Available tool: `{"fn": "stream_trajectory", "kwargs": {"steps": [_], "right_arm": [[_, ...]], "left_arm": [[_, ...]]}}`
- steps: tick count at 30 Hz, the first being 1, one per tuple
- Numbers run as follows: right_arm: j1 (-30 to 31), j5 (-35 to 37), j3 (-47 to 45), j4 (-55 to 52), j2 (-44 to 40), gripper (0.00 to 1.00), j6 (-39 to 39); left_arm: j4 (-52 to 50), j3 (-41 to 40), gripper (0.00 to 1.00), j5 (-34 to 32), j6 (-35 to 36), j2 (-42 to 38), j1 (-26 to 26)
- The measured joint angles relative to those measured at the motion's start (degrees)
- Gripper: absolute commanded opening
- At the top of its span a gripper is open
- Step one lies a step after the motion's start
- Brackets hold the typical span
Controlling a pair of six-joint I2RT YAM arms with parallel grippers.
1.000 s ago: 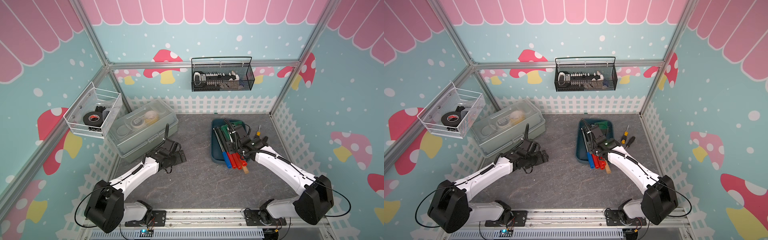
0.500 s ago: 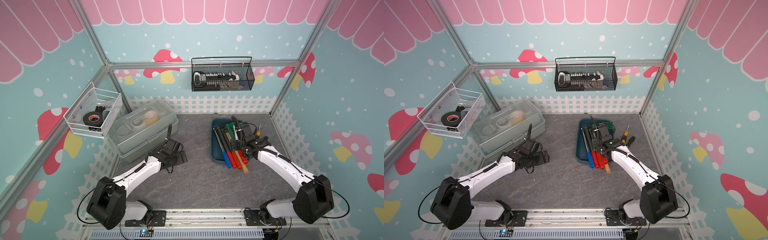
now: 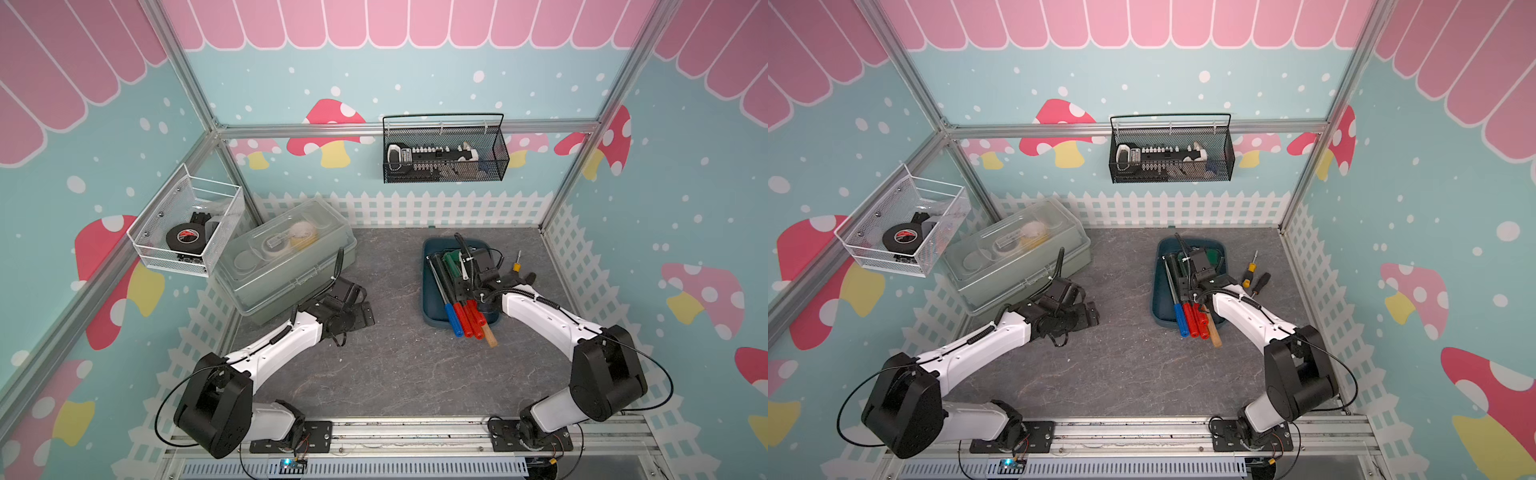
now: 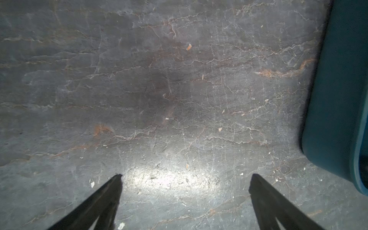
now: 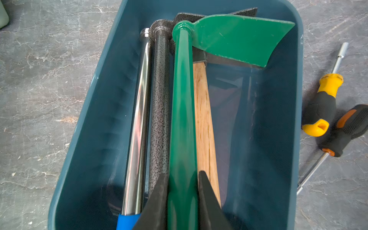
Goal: Put the small hoe into the storage box
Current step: Place the hoe in the storage box.
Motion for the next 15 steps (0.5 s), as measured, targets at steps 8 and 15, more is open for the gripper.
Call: {"fn": "stream_trajectory", "kwargs": {"steps": [8,15], "right_arm": [[0.04,0.17,0.0,1.03,0.83,0.04,0.68],[0.04,0.72,0.22,2.89,2.34,0.04,0.74]], "left_arm": [[-0.07,0.0,0.99,-0.17,0.0,0.0,0.0],[-0.59,0.0,0.99,-0.44,0.15,-0.17,0.0]]}}
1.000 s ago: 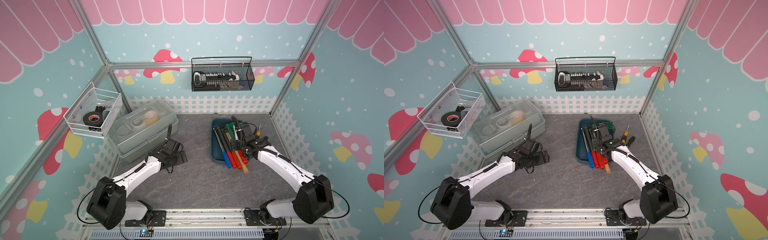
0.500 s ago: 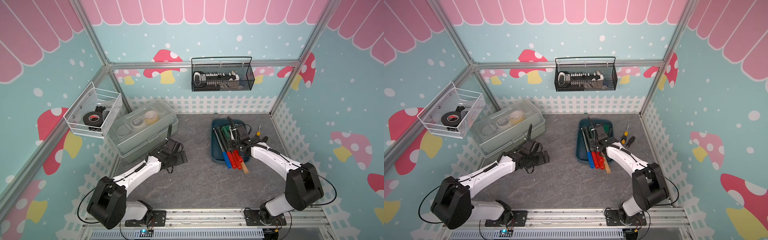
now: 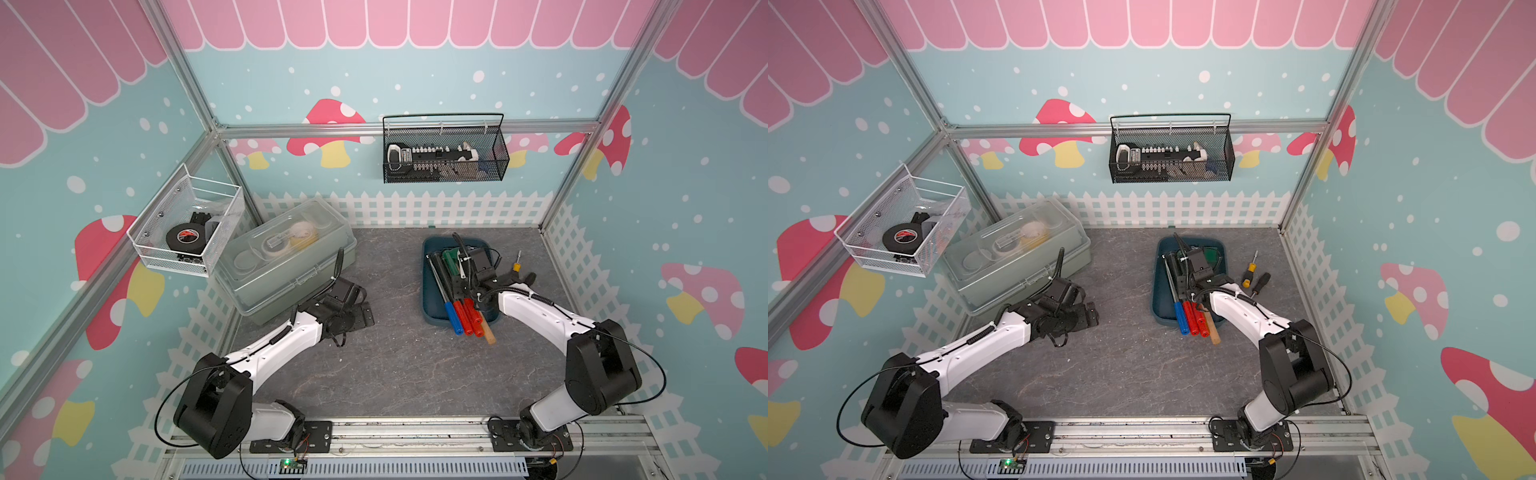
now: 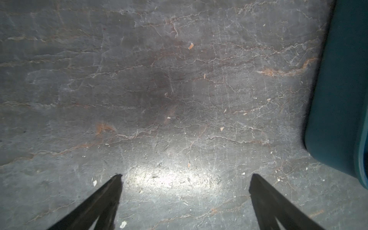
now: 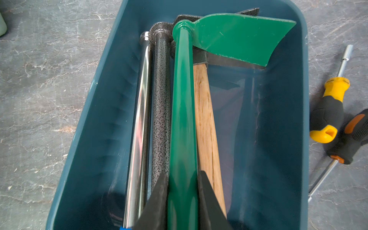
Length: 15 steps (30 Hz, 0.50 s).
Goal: Put the small hoe into the storage box
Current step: Place the hoe in the storage box.
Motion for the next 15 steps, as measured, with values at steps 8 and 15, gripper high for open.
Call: {"fn": "stream_trajectory", "kwargs": {"steps": [8,15], "right_arm": [[0.0,0.5,0.59,1.53,1.44,0.04,-0.04],[0.0,0.52,0.61,1.7,1.73,0.05,-0.07]], "left_arm": [[-0.59,0.0,0.99,-0.39,0.02,-0.22,0.0],[-0.76,0.02,0.99,-0.37,0.02,-0.22,0.0]]}}
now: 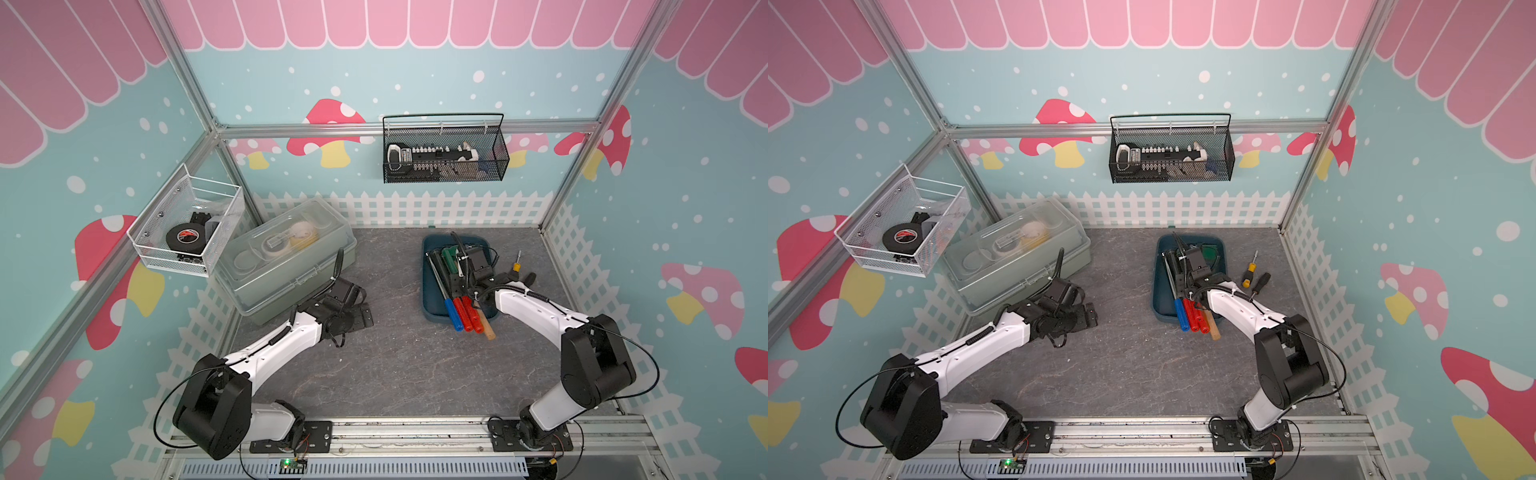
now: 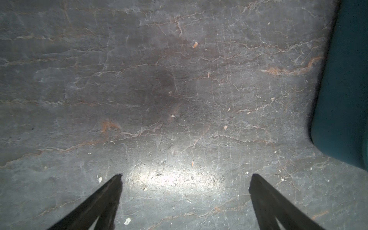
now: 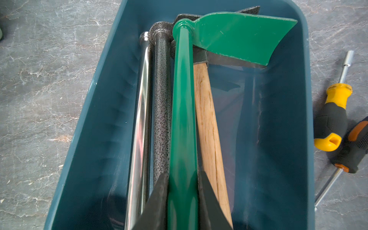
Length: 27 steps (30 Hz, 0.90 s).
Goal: Put the small hoe into the storage box
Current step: Place the hoe in the storage box.
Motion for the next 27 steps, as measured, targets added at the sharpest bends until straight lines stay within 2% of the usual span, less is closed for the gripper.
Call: {"fn": "stream_trajectory", "kwargs": {"steps": [27], "right_arm": [[0.0,0.11,-2.1,3.34,1.9,0.1,-0.31]], "left_arm": [[-0.17,0.26,0.99,0.0,0.0,0.11,0.0]]}}
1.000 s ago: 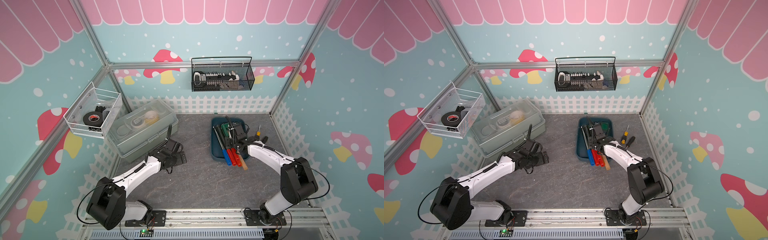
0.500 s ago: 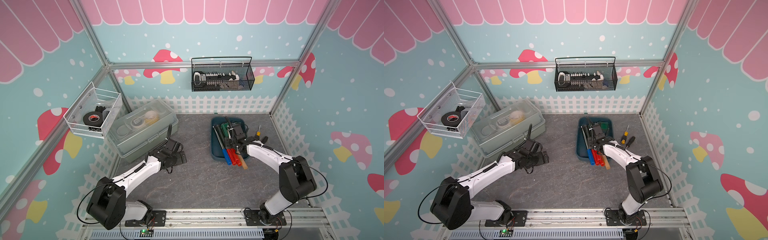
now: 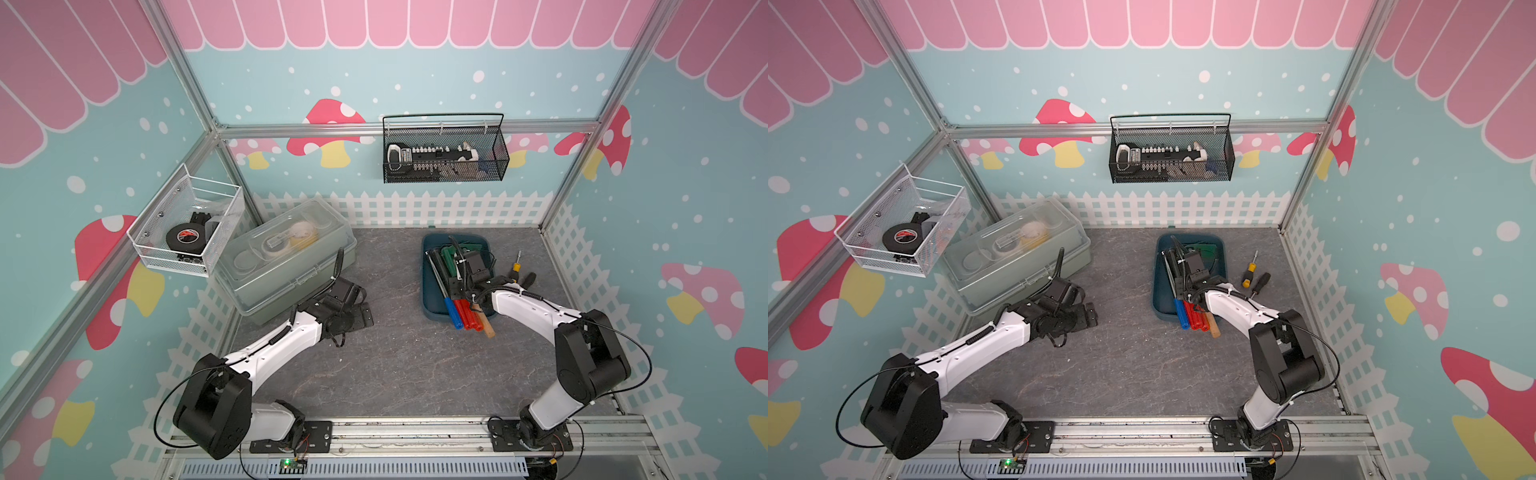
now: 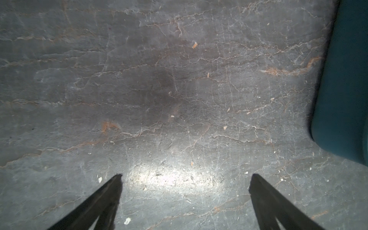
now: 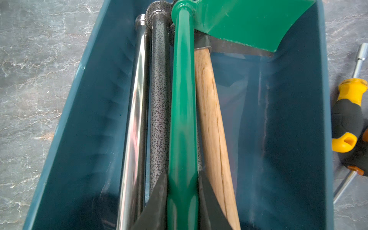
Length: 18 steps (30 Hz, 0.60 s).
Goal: Put the small hoe into the storage box
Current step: Place the hoe in the storage box.
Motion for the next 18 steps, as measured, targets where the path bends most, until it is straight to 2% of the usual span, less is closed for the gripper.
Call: {"fn": "stream_trajectory", "kwargs": {"steps": [10,18], "right_arm": [[0.0,0.15,-0.57,1.31,0.0,0.2,-0.15],[-0.09,0.37,-1.77,3.5,0.13,0.33,-0.42]], "left_arm": [[0.0,0.0,0.99,-0.02,0.0,0.02,0.0],[0.0,0.0,0.99,-0.02,-0.02,0.02,0.0]]}}
